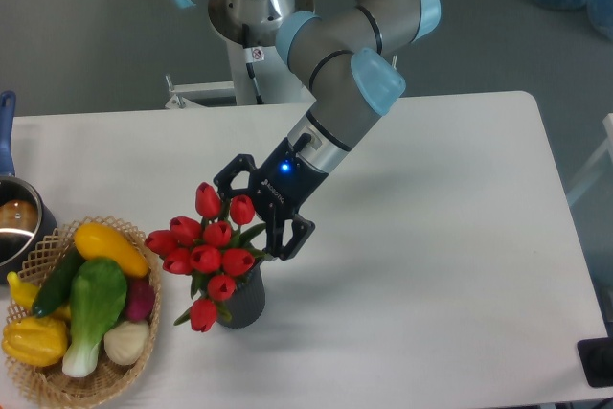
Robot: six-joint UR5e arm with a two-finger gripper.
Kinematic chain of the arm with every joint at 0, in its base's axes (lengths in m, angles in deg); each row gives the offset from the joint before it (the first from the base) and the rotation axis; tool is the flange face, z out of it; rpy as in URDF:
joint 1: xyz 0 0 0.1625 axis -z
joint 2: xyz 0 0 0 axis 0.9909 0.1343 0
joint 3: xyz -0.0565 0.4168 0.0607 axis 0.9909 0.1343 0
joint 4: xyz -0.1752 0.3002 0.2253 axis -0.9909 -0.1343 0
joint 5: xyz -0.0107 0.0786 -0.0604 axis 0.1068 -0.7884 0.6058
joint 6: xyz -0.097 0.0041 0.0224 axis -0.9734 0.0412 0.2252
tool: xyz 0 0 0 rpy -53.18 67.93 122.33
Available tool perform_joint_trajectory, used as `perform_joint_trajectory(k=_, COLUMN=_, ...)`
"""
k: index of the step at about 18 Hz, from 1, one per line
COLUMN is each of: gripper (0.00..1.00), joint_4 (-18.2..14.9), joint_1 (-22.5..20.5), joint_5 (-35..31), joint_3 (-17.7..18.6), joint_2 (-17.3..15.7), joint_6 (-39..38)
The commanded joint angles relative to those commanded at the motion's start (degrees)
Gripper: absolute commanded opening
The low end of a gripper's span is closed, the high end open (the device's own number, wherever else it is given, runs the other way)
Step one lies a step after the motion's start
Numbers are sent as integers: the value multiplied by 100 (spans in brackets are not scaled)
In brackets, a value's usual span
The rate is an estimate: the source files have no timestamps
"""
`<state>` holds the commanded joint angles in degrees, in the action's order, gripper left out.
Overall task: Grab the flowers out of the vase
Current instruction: 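Lower the gripper around the tulip stems just above the vase rim, then close the gripper on the bundle of tulip stems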
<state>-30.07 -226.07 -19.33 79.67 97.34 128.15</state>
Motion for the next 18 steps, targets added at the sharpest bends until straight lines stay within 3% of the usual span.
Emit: perform_joint_trajectory(k=18, gripper=100, joint_4=0, joint_1=79, joint_5=70, joint_3=-228, joint_2=167, joint_6=-44)
